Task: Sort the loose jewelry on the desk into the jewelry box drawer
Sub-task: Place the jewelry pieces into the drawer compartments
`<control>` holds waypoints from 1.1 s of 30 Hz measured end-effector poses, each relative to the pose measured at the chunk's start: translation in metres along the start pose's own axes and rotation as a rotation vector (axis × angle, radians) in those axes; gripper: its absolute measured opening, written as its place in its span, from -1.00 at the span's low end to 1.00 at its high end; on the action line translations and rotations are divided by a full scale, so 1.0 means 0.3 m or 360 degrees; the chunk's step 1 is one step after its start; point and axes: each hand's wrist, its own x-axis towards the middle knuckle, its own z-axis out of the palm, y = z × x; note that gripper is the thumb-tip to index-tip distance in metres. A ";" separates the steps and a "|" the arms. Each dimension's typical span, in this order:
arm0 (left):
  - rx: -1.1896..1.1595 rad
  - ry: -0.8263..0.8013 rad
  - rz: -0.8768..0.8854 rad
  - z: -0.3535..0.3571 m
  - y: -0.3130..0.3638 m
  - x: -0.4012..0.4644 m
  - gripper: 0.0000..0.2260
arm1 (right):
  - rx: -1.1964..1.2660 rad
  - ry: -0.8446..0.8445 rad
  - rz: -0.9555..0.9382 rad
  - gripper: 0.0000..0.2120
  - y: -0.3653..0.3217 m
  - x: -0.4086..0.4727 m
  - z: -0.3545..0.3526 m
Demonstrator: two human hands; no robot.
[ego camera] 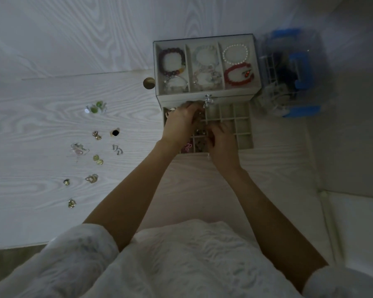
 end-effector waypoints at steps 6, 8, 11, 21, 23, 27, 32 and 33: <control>0.0057 0.0146 0.0127 -0.109 0.003 -0.101 -0.92 | -0.0096 -0.0050 -0.0015 -0.73 0.003 -0.001 0.001; 0.0125 0.0207 0.0129 -0.163 -0.012 -0.184 -0.90 | -0.0169 -0.0050 -0.0105 -0.78 -0.017 -0.010 -0.003; 0.0293 0.0215 -0.0106 -0.231 -0.065 -0.337 -0.88 | -0.0257 -0.0025 -0.0250 -0.83 -0.075 -0.042 0.008; 0.0188 0.0379 -0.1136 -0.361 -0.294 -0.758 -0.79 | -0.0188 -0.0643 -0.0733 -0.76 -0.357 -0.061 0.271; 0.0128 0.0438 -0.1122 -0.377 -0.331 -0.772 -0.76 | -0.0215 -0.0724 -0.0782 -0.68 -0.404 -0.028 0.335; 0.0081 0.0359 -0.1092 -0.403 -0.383 -0.720 -0.68 | -0.0306 -0.0827 -0.0937 -0.58 -0.458 0.031 0.424; 0.0094 0.0209 -0.1034 -0.390 -0.419 -0.622 -0.64 | -0.0375 -0.0894 -0.0873 -0.67 -0.466 0.057 0.447; 0.0114 0.0170 -0.1038 -0.387 -0.422 -0.606 -0.63 | -0.0380 -0.0897 -0.0868 -0.68 -0.467 0.057 0.446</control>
